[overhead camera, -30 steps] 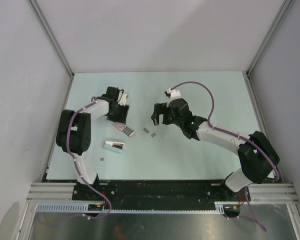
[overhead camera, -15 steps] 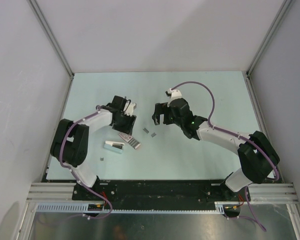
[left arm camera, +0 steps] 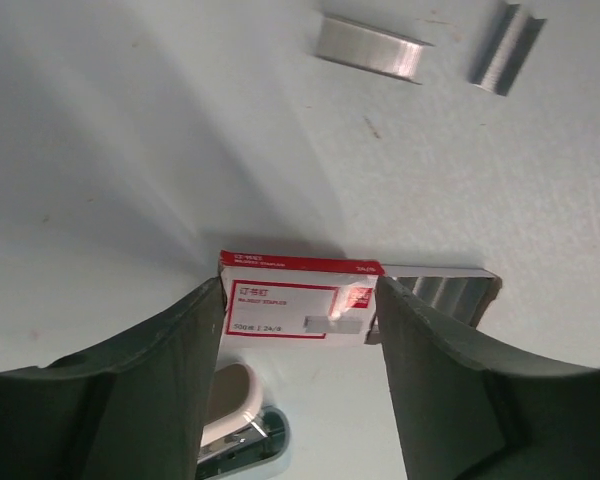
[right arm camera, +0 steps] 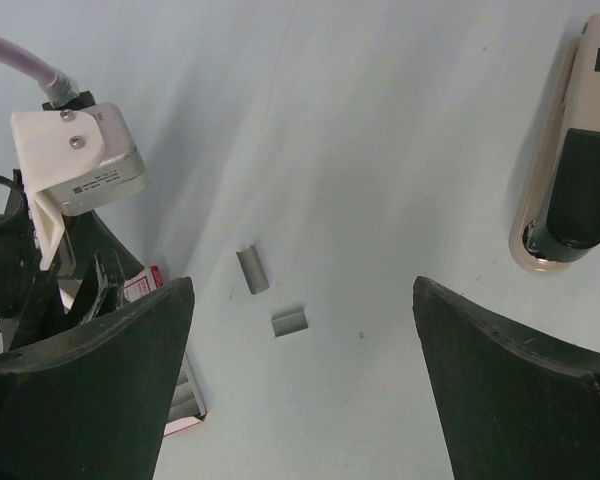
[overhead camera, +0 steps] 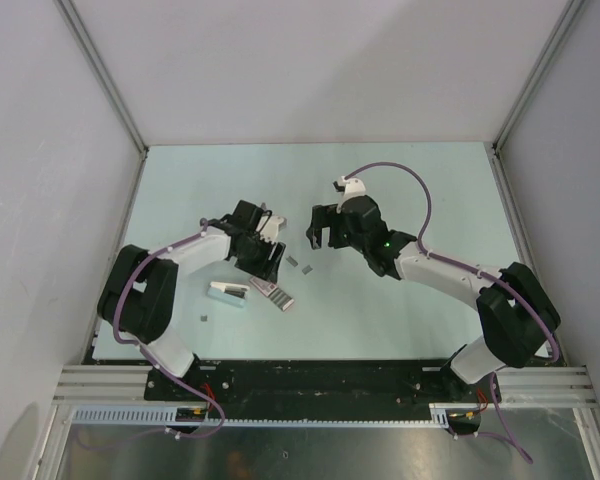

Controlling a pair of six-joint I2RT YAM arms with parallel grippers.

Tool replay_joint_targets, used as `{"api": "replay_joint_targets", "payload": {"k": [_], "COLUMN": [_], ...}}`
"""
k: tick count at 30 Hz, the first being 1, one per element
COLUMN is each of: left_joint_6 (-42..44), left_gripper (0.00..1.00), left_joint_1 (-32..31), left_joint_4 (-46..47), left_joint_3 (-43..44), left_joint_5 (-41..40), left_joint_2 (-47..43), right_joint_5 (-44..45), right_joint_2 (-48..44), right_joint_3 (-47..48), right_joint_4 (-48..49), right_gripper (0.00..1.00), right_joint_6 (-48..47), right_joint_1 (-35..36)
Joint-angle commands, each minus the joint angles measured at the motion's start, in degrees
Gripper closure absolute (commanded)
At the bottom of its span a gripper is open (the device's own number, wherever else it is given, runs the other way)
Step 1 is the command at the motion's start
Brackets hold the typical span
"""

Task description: Unload the staples from the stapler

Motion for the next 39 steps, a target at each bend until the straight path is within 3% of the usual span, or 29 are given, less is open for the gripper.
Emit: {"api": "replay_joint_targets", "payload": {"k": [1,4,9,18,25,31,39], "left_joint_6": [-0.58,0.07,-0.2,-0.74,-0.66,0.57,1.62], "left_gripper": [0.27,0.19,0.14,0.13,0.16,0.17,0.17], "left_joint_1": [-0.42,-0.03,4.71,12.74,18.31,18.78,18.94], "left_joint_4": [-0.98,-1.92,-3.5,-3.06,-1.35,-0.81,-0.78], "left_joint_3": [0.41,1.8,6.78,14.62,12.77,9.93,7.96], "left_joint_5": [6.15,8.23,10.2,0.4,0.56,0.34,0.99], "left_joint_2": [-2.9,-3.76,-6.21,-7.72,-7.14,-9.25,-10.51], "right_joint_5": [1.47,1.66,2.38,1.91,-0.54,-1.62,0.52], "right_joint_2": [-2.51,-2.81,-2.8,-0.36,10.78,20.44,28.1], "right_joint_3": [-0.17,-0.15,-0.15,-0.94,5.91,12.58,19.07], "right_joint_4": [0.1,0.05,-0.27,4.73,8.76,10.49,9.35], "right_gripper": [0.04,0.04,0.04,0.09,0.14,0.24,0.26], "right_joint_6": [-0.44,-0.65,-0.78,-0.56,-0.77,-1.76,-3.59], "right_joint_1": [-0.36,-0.29,0.9,5.46,11.67,14.74,16.79]}}
